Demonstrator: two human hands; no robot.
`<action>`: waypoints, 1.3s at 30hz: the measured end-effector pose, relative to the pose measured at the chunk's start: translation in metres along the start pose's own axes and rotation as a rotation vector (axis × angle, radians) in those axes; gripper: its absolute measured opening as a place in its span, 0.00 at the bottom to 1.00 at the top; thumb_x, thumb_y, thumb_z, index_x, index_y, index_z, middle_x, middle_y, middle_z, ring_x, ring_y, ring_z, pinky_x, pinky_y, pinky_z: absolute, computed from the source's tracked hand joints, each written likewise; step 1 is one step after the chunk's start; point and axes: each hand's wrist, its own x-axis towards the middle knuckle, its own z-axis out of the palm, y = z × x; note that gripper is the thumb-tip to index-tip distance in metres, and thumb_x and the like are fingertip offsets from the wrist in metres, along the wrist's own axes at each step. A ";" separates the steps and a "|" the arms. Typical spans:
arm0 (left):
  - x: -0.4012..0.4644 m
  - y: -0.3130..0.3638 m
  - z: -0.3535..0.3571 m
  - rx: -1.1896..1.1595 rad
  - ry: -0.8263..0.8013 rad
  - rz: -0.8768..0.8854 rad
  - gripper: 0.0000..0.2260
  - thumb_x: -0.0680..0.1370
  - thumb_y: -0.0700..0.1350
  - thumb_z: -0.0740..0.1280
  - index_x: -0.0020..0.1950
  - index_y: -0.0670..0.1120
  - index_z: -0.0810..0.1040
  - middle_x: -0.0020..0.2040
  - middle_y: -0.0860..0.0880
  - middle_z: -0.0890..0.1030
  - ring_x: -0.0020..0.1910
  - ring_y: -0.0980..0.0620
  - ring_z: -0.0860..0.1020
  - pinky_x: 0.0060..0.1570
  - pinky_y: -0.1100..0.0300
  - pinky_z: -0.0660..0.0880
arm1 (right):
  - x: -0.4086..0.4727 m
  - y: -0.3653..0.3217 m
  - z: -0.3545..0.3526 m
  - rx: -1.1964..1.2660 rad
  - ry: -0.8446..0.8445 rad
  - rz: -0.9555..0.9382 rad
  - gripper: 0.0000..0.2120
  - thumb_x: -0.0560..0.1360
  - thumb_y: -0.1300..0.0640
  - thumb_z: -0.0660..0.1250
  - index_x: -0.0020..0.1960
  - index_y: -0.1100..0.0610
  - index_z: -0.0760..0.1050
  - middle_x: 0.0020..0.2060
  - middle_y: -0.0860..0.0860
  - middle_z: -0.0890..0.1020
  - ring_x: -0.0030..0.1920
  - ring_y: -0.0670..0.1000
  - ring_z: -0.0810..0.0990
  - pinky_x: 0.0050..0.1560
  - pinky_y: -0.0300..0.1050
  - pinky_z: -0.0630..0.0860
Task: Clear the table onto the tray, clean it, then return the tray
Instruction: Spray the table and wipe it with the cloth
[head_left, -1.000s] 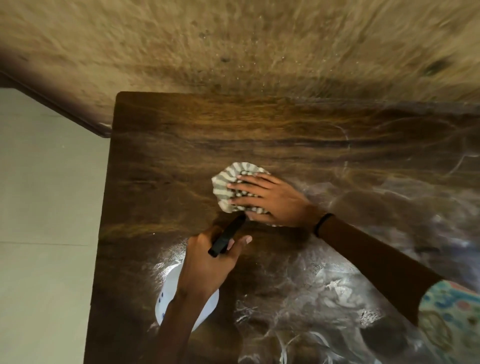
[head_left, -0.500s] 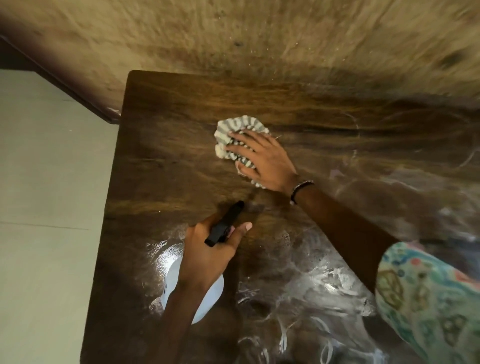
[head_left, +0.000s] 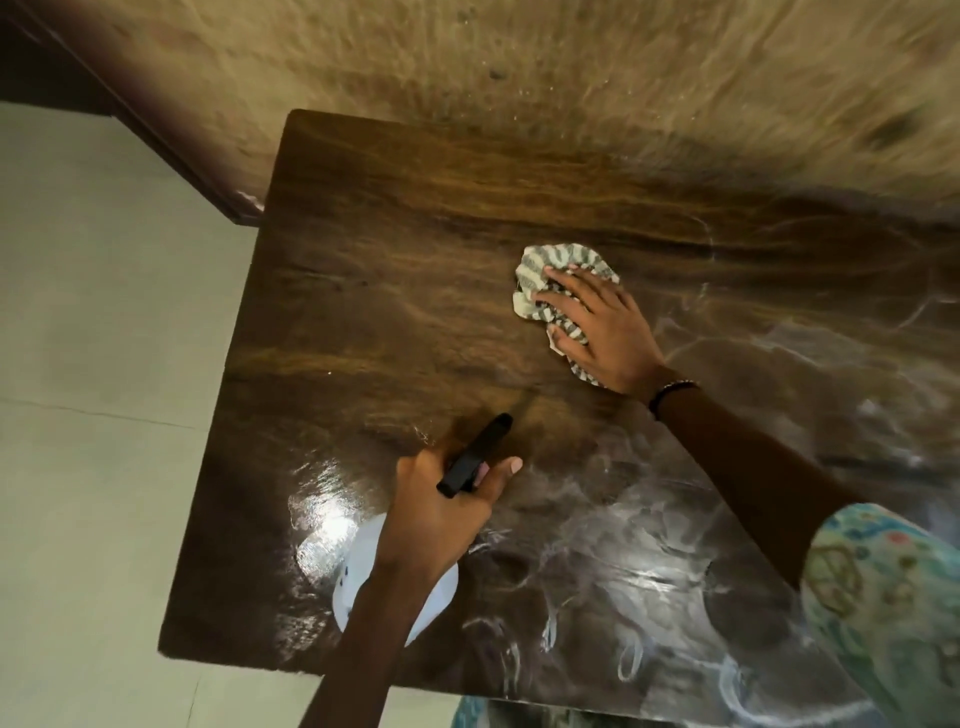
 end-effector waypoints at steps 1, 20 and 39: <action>-0.004 -0.002 0.004 0.008 -0.006 -0.006 0.13 0.67 0.56 0.75 0.32 0.49 0.78 0.27 0.54 0.78 0.29 0.60 0.78 0.29 0.75 0.68 | 0.000 0.001 -0.001 0.008 -0.003 -0.005 0.20 0.80 0.47 0.56 0.72 0.45 0.65 0.76 0.45 0.60 0.76 0.50 0.57 0.72 0.54 0.58; -0.033 -0.035 0.007 0.038 0.026 -0.076 0.16 0.67 0.59 0.74 0.38 0.45 0.81 0.34 0.50 0.82 0.36 0.53 0.80 0.39 0.61 0.75 | 0.002 -0.040 0.007 -0.012 -0.022 -0.037 0.21 0.81 0.47 0.55 0.74 0.46 0.63 0.76 0.47 0.60 0.77 0.52 0.56 0.74 0.53 0.54; -0.072 -0.050 -0.012 -0.041 0.098 -0.063 0.13 0.67 0.55 0.75 0.32 0.49 0.78 0.26 0.58 0.78 0.30 0.61 0.77 0.33 0.74 0.70 | -0.050 -0.045 0.011 -0.032 0.050 0.117 0.21 0.80 0.49 0.59 0.73 0.48 0.66 0.75 0.49 0.63 0.75 0.53 0.60 0.70 0.54 0.61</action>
